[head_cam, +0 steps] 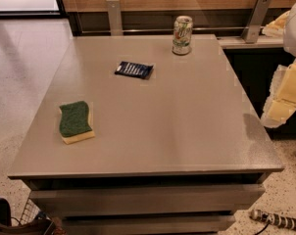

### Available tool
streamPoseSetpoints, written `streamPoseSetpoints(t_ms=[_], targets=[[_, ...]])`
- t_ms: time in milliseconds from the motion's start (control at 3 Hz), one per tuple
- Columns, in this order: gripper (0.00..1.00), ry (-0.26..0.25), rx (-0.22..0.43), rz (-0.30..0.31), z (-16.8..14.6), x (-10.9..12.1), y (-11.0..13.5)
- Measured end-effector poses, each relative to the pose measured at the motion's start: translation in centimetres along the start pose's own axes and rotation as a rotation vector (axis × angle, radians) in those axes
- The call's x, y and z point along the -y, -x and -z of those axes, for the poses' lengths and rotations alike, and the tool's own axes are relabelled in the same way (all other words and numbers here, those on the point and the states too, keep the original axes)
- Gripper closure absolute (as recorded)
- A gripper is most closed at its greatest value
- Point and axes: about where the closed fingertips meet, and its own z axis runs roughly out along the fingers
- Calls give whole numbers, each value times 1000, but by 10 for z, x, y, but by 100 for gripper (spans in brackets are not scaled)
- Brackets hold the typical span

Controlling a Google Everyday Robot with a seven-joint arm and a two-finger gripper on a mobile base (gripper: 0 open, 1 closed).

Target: Pick 7up can

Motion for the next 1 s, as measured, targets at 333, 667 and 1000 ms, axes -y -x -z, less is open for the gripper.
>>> streamPoseSetpoints(t_ms=[333,667,1000], targets=[[0,0,0,0,0,0,0],[0,39,-22,16,8,-13,3],[0,54,-61,1,24,-18,-1]])
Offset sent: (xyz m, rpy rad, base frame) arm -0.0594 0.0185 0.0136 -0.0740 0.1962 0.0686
